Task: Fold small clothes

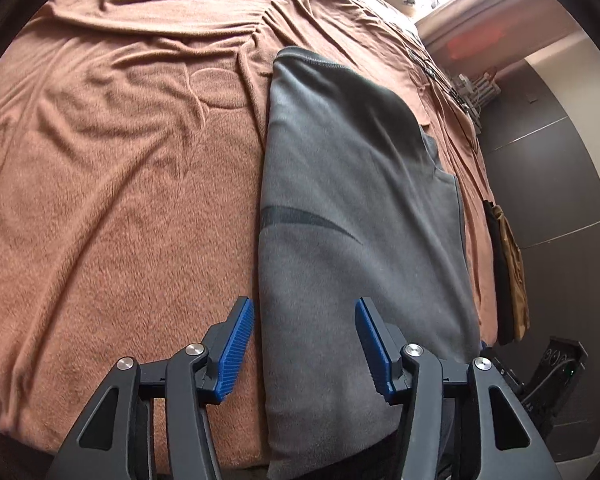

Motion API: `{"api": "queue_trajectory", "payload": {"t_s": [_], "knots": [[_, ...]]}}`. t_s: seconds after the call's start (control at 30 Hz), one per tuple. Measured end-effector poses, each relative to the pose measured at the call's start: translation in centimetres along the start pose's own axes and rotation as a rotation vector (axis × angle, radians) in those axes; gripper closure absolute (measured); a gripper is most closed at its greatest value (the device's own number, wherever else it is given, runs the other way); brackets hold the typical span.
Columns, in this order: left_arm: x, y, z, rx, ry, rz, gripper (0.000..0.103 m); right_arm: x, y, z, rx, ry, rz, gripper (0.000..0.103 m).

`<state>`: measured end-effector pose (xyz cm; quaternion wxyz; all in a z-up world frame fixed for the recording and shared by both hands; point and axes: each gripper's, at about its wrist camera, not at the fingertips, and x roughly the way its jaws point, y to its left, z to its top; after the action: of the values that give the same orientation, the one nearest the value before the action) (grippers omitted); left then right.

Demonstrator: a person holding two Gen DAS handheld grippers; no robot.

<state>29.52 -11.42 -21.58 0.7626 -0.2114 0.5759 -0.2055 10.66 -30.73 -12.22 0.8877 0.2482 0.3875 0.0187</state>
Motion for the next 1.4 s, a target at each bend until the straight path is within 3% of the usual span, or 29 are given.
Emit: {"api": "queue_trajectory", "payload": {"t_s": [0.2, 0.3, 0.43, 0.63, 1.0, 1.4], "knots": [[0.7, 0.9, -2.6, -0.040, 0.032, -0.043, 0.063, 2.7, 0.8, 1.1, -0.019, 0.051, -0.038, 0.047], [0.6, 1.2, -3.7, -0.055, 0.032, -0.072, 0.064, 3.6, 0.9, 1.1, -0.011, 0.069, -0.046, 0.047], [0.6, 1.7, -4.6, -0.082, 0.047, -0.104, 0.067, 4.0, 1.1, 0.8, 0.001, 0.075, -0.049, 0.063], [0.3, 2.2, -5.2, -0.116, 0.056, -0.143, 0.079, 3.7, 1.1, 0.3, 0.025, 0.073, -0.048, 0.075], [-1.5, 3.0, -5.3, -0.133, 0.026, -0.172, 0.089, 3.4, 1.3, -0.1, 0.047, 0.079, -0.035, 0.076], [-6.4, 3.5, -3.4, -0.077, -0.020, -0.152, 0.090, 3.8, 3.2, -1.0, 0.024, 0.139, 0.049, 0.078]]}}
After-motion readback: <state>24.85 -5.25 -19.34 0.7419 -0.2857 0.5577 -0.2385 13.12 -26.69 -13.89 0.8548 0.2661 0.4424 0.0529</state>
